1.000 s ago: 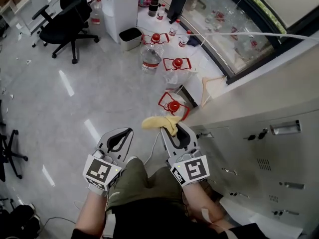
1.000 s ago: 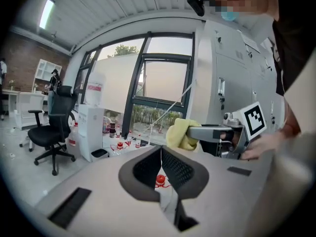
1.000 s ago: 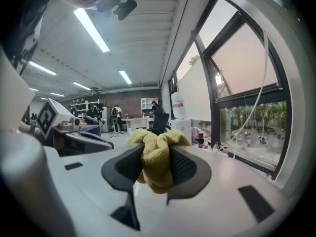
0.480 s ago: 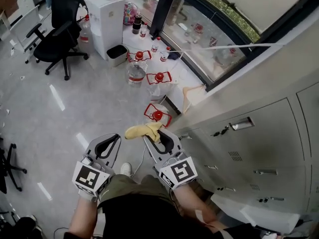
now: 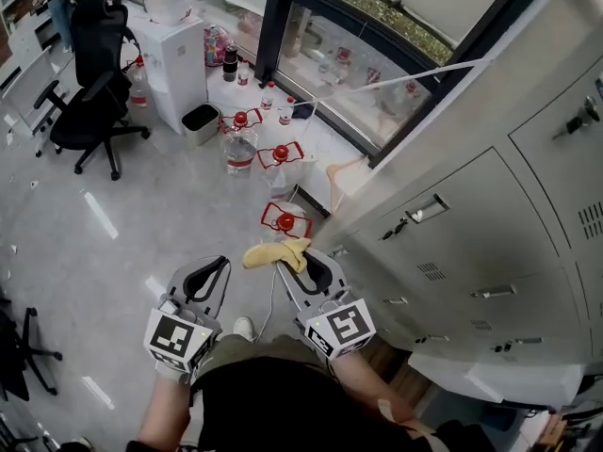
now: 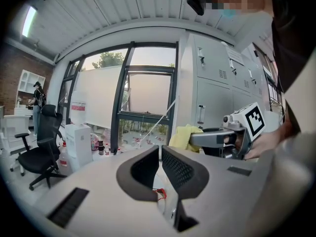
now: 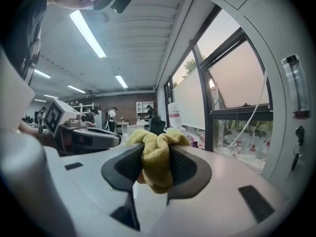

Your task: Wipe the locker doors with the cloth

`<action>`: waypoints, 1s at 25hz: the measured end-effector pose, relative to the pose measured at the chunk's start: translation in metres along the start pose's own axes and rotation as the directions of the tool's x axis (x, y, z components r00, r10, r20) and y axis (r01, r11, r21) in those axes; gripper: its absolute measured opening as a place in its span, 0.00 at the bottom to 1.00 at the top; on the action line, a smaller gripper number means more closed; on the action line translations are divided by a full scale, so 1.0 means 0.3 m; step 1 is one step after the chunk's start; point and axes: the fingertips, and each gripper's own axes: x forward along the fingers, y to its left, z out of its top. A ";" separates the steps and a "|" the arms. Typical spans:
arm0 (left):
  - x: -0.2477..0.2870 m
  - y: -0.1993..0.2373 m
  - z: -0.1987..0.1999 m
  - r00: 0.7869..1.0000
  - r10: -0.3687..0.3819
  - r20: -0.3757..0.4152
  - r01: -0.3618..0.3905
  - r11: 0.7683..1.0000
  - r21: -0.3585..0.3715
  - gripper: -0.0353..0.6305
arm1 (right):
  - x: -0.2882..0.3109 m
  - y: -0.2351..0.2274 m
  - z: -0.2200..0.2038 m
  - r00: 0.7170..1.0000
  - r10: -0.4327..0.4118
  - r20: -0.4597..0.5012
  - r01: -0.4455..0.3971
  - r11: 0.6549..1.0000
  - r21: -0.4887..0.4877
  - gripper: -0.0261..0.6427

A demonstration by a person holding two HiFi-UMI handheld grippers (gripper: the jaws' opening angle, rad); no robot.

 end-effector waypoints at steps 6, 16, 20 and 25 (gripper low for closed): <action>0.003 -0.008 -0.013 0.999 -0.031 0.012 0.031 0.999 0.028 0.07 | -0.039 -0.033 -0.005 0.998 -0.066 0.005 0.066 0.998 0.014 0.26; -0.006 -0.014 -0.037 0.997 -0.075 0.004 0.075 0.996 0.046 0.07 | -0.053 -0.016 -0.029 0.994 -0.107 -0.004 0.107 0.994 0.013 0.26; -0.016 -0.021 -0.048 0.996 -0.086 0.002 0.086 0.995 0.043 0.07 | -0.066 -0.003 -0.038 0.993 -0.116 -0.010 0.116 0.993 0.014 0.26; -0.034 -0.036 -0.058 0.995 -0.101 0.006 0.100 0.994 0.035 0.07 | -0.088 0.016 -0.042 0.992 -0.129 -0.014 0.129 0.992 0.010 0.26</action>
